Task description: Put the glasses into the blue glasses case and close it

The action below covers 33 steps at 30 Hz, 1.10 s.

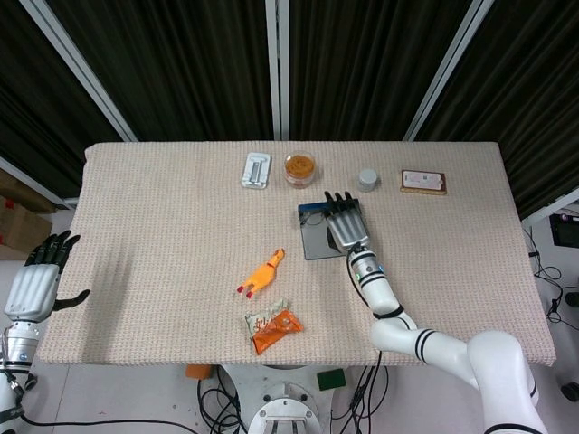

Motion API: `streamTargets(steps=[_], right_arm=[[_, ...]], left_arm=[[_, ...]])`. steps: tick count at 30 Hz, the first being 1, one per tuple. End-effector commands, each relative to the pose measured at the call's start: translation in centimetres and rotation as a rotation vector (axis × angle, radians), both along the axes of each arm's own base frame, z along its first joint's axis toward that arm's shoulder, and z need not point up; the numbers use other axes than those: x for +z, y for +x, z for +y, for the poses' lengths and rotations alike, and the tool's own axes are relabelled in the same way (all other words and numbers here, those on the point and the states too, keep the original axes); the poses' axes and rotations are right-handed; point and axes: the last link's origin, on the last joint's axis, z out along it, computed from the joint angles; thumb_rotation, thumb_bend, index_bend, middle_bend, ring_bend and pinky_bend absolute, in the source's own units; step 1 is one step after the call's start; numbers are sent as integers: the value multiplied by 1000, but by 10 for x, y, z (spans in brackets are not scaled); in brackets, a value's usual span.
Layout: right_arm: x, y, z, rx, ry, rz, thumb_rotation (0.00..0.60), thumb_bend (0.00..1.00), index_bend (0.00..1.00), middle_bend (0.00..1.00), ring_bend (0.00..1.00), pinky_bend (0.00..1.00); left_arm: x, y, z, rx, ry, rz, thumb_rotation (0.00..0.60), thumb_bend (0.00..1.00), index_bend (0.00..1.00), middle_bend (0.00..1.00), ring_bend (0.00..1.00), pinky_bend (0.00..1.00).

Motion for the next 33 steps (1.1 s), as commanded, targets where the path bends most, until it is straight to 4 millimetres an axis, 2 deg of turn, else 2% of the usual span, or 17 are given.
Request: streamTargets(steps=[1,5,9,13,24,33], right_arm=[[14,-13,23,26,19,22,435,767,174,0,0,0],[23,-22,36,16,45,69,456,495,86,0,0,0],[27,-23,37,-7,61,65,553,312,77,0,0,0],[29,-21,37,0,64,67,599,288,131,0,0,0],[21,-25,37,-6,82,90,600,290,185,0,0,0],[15,-20,31,9,79,87,600,328,250,0,0,0]], left_arm=[[-1,0,0,0,-2,0,596,134,96,43,0,136],[-3,2,0,-4,-9,0,594,133,96,42,0,136],[-4,4,0,-9,-13,1,596,133,96,42,0,137],[-3,4,0,-7,-11,5,594,133,96,43,0,137],[-3,2,0,2,-14,7,595,134,96,43,0,137],[-4,3,2,-5,-15,5,594,133,96,43,0,137]])
